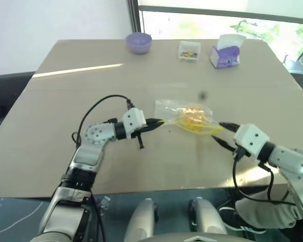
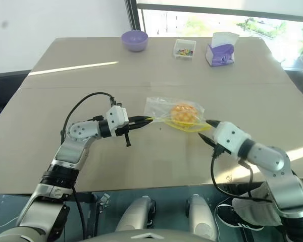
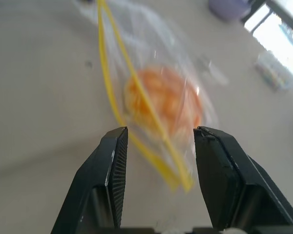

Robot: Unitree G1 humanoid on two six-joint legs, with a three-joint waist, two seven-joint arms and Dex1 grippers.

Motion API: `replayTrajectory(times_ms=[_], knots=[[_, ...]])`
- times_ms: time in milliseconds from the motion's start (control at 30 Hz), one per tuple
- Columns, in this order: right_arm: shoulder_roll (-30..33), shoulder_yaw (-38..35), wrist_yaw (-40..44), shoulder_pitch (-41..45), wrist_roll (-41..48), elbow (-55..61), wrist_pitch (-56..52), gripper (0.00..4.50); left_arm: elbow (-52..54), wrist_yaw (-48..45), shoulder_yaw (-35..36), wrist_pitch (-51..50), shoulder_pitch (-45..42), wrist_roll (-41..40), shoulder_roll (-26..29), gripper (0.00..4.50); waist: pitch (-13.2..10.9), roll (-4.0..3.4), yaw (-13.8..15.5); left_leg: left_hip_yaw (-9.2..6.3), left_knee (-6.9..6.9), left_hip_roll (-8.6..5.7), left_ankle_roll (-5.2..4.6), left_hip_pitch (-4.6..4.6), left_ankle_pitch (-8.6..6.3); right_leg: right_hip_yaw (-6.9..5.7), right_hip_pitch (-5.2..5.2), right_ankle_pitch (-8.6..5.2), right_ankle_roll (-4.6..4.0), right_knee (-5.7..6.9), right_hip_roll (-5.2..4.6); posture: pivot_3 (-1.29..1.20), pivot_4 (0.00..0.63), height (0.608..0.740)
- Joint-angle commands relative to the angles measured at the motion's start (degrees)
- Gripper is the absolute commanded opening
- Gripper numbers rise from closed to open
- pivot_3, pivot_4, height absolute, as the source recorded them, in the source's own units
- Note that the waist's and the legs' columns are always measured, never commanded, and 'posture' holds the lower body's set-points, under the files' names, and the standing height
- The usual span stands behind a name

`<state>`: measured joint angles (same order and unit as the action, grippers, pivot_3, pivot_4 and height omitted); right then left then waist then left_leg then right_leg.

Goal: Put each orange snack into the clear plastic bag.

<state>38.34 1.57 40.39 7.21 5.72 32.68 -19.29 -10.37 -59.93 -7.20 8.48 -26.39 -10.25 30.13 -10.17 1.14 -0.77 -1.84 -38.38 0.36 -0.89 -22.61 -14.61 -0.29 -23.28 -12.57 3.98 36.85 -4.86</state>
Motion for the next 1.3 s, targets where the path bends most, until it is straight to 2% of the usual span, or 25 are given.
replayTrajectory(times_ms=[33, 133, 233, 633, 1100, 1167, 1300], knots=[[-3.58, 7.34, -0.74, 8.05, -2.55, -1.15, -1.07, 2.29, 2.31, 0.24, -0.36, 0.15, -2.10, 0.54, -0.10, 0.00, 0.00, 0.00, -0.17, 0.00, 0.00, 0.00, 0.00, 0.00, 0.00, 0.00, 0.00, 0.00, 0.00, 0.00, 0.00, 0.00, 0.150, 0.737], [-6.40, 11.45, -0.89, 13.53, -4.29, -5.07, -1.66, 2.29, 3.55, 0.66, -0.79, -1.46, -2.74, 0.56, -0.71, 0.00, 0.00, 0.00, 0.12, -0.04, 0.01, 0.00, 0.00, -0.01, 0.00, -0.04, -0.01, 0.00, -0.01, 0.01, 0.02, 0.00, 0.150, 0.737], [-8.54, 13.58, -0.86, 17.21, -4.91, -8.10, -1.82, 1.49, 4.76, 0.96, -1.18, -2.88, -3.28, 1.09, -0.81, 0.00, 0.00, 0.00, 0.29, -0.04, 0.00, -0.06, 0.00, -0.19, 0.00, -0.05, -0.08, 0.00, 0.00, -0.05, -0.03, 0.00, 0.150, 0.737], [-12.87, 17.37, -0.21, 21.84, -6.60, -12.61, -2.17, 1.49, 7.97, 2.50, -2.23, -6.36, -3.80, 2.16, -0.83, 0.00, -0.01, -0.01, -0.06, -0.01, 0.06, -0.05, 0.01, -0.26, 0.00, -0.02, -0.26, 0.01, 0.00, 0.06, -0.02, 0.00, 0.150, 0.737], [-12.19, 17.27, 0.86, 23.09, -7.63, -12.05, -3.27, 1.49, 7.55, 3.02, -2.16, -7.04, -4.08, 2.21, -0.95, 0.00, -0.01, -0.01, 0.02, -0.01, 0.05, -0.05, 0.01, -0.26, 0.00, -0.02, -0.26, 0.01, 0.00, 0.06, -0.02, 0.00, 0.150, 0.737], [-12.14, 17.52, 0.81, 23.01, -7.96, -12.11, -3.35, 0.98, 7.73, 2.99, -2.12, -7.17, -4.02, 2.12, -0.91, 0.00, -0.01, -0.01, 0.02, -0.01, 0.05, -0.05, 0.01, -0.26, 0.00, -0.02, -0.26, 0.01, 0.00, 0.06, -0.02, 0.00, 0.150, 0.737], [-12.33, 17.70, 0.72, 22.89, -8.28, -12.21, -3.33, 0.98, 8.55, 2.85, -2.01, -7.88, -4.02, 1.84, -0.73, 0.00, -0.01, -0.01, 0.01, -0.01, 0.05, -0.05, 0.01, -0.26, 0.00, -0.02, -0.26, 0.01, 0.00, 0.06, -0.02, 0.00, 0.150, 0.737]])
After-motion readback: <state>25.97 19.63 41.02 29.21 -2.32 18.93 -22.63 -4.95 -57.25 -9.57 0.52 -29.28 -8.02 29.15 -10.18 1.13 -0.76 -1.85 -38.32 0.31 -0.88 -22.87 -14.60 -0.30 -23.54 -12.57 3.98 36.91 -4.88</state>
